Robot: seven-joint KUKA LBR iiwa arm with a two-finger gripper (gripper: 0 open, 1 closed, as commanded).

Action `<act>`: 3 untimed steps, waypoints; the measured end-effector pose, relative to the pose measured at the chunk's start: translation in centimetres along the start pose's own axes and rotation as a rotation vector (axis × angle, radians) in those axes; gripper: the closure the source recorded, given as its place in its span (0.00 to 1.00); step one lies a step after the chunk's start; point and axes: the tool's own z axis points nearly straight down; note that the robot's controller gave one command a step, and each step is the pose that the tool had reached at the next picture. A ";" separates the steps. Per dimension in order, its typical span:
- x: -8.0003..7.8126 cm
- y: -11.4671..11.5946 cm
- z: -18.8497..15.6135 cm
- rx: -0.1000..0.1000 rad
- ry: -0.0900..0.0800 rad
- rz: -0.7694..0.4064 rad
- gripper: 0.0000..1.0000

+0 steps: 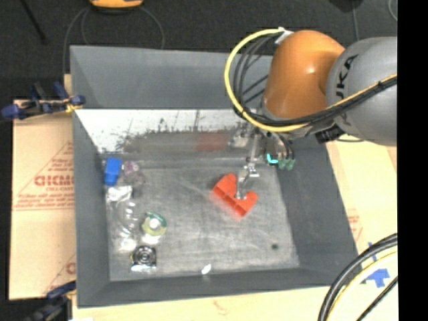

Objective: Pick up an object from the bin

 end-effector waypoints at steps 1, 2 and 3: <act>-2.1 -3.6 13.0 -0.006 -0.012 0.174 0.00; -2.5 -3.6 12.5 -0.004 -0.028 0.171 1.00; -2.0 -3.0 0.1 -0.004 -0.016 0.189 1.00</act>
Offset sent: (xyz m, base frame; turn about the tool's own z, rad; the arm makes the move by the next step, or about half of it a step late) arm 0.0179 -0.0363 -0.1323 0.1748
